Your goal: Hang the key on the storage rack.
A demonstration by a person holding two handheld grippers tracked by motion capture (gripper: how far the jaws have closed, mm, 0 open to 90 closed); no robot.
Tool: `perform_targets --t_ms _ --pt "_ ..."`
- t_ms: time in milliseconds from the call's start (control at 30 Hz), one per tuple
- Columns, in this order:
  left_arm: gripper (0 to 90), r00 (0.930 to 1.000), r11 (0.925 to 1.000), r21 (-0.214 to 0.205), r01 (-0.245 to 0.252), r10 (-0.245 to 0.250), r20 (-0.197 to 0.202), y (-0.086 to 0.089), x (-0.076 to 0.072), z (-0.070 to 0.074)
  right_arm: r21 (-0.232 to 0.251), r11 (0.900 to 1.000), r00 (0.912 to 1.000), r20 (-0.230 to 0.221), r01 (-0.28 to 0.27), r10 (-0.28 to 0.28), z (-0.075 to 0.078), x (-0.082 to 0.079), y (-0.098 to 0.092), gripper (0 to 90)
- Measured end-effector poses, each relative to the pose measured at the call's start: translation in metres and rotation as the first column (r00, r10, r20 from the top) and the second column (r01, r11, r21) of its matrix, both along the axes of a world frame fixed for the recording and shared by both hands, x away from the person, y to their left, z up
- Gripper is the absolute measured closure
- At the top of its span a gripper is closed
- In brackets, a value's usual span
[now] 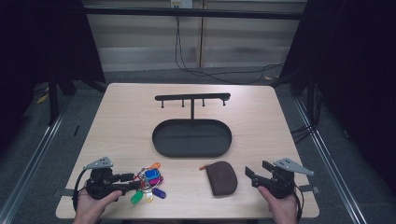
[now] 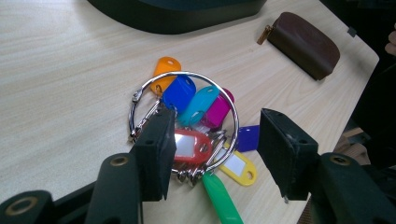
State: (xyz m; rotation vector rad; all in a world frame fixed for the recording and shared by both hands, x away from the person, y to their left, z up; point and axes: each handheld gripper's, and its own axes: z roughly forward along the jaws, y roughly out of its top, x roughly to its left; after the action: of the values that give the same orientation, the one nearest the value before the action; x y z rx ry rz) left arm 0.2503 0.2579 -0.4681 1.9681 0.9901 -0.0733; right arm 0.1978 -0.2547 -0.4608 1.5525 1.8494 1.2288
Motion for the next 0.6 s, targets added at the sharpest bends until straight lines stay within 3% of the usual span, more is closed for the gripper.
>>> perform_targets --t_ms 167,233,300,500,533,600 --pt "42.9 0.9996 0.9997 0.004 -0.025 0.025 0.014 -0.0005 -0.002 0.0024 0.006 0.9999 0.9999 -0.007 -0.008 0.008 -0.0008 0.0005 0.0003 24.8" --pt "44.0 0.9998 0.9999 -0.007 -0.016 0.016 0.013 -0.0005 -0.0023 0.0032 0.004 0.9998 0.9997 -0.015 -0.02 0.02 -0.0018 0.0016 0.0017 24.7" --pt "44.0 0.9997 0.9999 0.01 -0.007 0.007 0.024 -0.0006 -0.0026 0.0038 0.004 0.9998 0.9996 -0.016 -0.022 0.022 -0.0017 0.0019 0.0018 24.5" --pt "44.0 0.9998 0.9996 -0.017 0.022 -0.022 0.0 -0.0024 -0.003 0.006 -0.01 0.9999 0.9997 -0.021 -0.007 0.007 -0.0014 0.0004 -0.0002 21.7" --pt "44.0 0.9988 0.9981 -0.04 0.046 -0.046 -0.014 -0.0026 -0.0026 0.0074 -0.014 0.9999 0.9999 -0.016 -0.004 0.003 -0.001 0.0002 -0.0004 21.2" --pt "45.3 0.9983 0.9979 -0.034 0.055 -0.055 -0.016 -0.0037 -0.0017 0.0088 -0.019 0.9998 0.9999 -0.016 -0.004 0.004 -0.0007 -0.0001 -0.0004 20.7"
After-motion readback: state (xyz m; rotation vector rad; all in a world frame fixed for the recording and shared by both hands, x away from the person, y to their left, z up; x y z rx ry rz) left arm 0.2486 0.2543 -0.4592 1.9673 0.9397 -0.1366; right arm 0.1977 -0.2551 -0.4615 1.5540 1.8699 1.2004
